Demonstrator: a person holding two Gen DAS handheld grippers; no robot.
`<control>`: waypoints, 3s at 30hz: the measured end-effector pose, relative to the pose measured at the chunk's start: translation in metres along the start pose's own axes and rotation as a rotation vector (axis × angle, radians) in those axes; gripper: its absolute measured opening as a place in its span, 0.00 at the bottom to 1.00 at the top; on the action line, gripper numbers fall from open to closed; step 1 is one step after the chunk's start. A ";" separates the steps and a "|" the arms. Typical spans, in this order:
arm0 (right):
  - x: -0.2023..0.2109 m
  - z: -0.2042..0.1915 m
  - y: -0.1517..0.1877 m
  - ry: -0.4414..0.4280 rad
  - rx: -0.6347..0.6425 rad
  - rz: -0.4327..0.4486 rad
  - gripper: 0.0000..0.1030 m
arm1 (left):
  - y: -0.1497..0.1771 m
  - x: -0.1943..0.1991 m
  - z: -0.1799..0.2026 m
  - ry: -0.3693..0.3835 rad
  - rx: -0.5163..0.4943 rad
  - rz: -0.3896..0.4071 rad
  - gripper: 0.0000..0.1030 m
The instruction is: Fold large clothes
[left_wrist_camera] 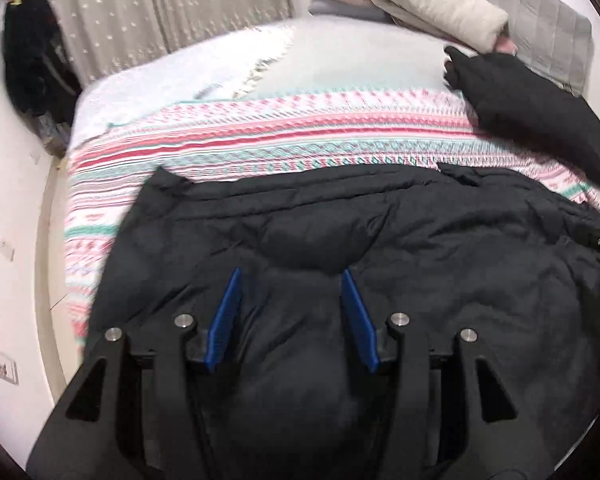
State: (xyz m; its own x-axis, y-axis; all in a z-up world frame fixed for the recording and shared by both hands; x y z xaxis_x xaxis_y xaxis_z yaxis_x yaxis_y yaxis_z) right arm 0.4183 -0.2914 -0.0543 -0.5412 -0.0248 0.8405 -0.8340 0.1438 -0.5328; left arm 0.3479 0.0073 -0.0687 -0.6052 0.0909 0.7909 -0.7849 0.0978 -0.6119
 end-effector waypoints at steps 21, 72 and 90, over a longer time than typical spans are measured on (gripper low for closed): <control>0.107 0.043 0.181 -0.091 -0.144 0.022 0.91 | 0.166 0.103 -0.103 0.096 0.288 -0.015 0.56; 0.242 -0.069 0.269 0.001 0.019 0.296 0.95 | 0.213 0.202 0.037 0.119 0.051 0.127 0.85; 0.283 -0.074 0.283 0.124 0.014 0.355 1.00 | 0.208 0.245 0.042 0.096 -0.007 0.268 0.94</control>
State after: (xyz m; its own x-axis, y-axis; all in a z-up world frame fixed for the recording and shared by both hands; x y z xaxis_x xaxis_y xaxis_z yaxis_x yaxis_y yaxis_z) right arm 0.0372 -0.1843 0.0396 -0.7806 0.1440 0.6082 -0.5985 0.1080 -0.7938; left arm 0.0310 0.0085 -0.0012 -0.7751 0.2079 0.5967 -0.5978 0.0645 -0.7990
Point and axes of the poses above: each gripper's, at about its wrist camera, not at the fingertips, and x roughly against the way its jaws point, z to its right, y to its underside, the point moved 6 cm from there along -x, roughly the way its jaws point, and after that the axes turned 7 degrees about y, right-handed, at the moved point
